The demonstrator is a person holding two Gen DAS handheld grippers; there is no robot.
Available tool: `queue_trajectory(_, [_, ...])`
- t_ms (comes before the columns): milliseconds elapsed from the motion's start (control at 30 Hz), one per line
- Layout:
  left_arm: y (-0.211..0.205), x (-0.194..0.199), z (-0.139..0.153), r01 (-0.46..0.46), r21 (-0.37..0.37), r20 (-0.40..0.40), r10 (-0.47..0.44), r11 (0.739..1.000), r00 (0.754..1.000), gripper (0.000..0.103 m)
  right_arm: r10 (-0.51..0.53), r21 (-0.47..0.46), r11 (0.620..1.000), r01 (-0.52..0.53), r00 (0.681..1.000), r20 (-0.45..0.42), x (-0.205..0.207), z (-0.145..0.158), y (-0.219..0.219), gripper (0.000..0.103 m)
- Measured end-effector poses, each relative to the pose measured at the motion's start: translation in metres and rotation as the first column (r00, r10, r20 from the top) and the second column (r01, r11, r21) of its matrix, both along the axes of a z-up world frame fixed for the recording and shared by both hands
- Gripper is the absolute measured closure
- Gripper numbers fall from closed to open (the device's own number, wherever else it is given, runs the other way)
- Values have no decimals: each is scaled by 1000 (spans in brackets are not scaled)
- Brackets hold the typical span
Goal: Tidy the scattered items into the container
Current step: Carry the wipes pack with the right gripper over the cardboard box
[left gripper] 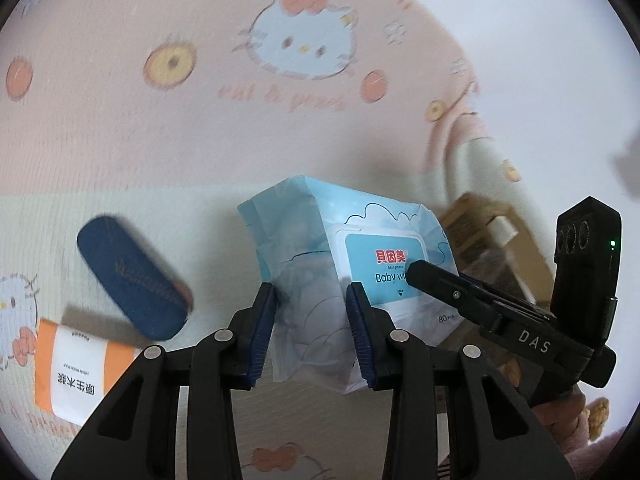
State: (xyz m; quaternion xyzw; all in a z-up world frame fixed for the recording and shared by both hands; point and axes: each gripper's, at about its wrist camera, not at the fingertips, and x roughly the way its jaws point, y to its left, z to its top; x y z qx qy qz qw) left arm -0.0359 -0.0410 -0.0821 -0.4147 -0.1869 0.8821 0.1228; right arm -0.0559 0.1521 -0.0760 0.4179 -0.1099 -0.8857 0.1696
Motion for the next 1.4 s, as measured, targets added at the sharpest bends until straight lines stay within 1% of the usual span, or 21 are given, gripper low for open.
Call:
queue_trajectory(200, [19,4,42,35,-18,-104,-37,999,994,63,-26,-3,1000,26,995,-97,14,43,16,58])
queue_trajectory(267, [26,4,52,49,-7,-126,-50,999,991,63,-43,-8,999,42,991,-124,19,55,27,58])
queue_trajectory(433, [56,0,74,98,-16,-174,-99,995,980,63,-83,12,996,87,980,-179,28,82,52,58])
queue_trajectory(733, [117,-30,107,186,-17,-235,-184,982,954,63,-185,-37,983,181,961,-204,31,111,118,58])
queue_trajectory(867, [147,-50,112,226,-8,-223,-222,974,949,63,-219,-42,976,215,958,-187,30,113,150,58])
queue_trajectory(967, [172,-59,109,253,-28,-201,-253,967,946,63,-235,-41,972,231,959,-156,27,108,171,58])
queue_trajectory(1067, [192,-68,99,278,-45,-163,-282,959,946,63,-238,-28,971,236,964,-117,24,99,190,58])
queue_trajectory(1167, [209,-77,87,306,-40,-112,-309,951,945,63,-246,-7,969,246,966,-84,22,90,204,58])
queue_trajectory(1400, [229,-84,73,324,-68,-58,-328,944,943,63,-249,-29,968,249,969,5,12,70,229,58])
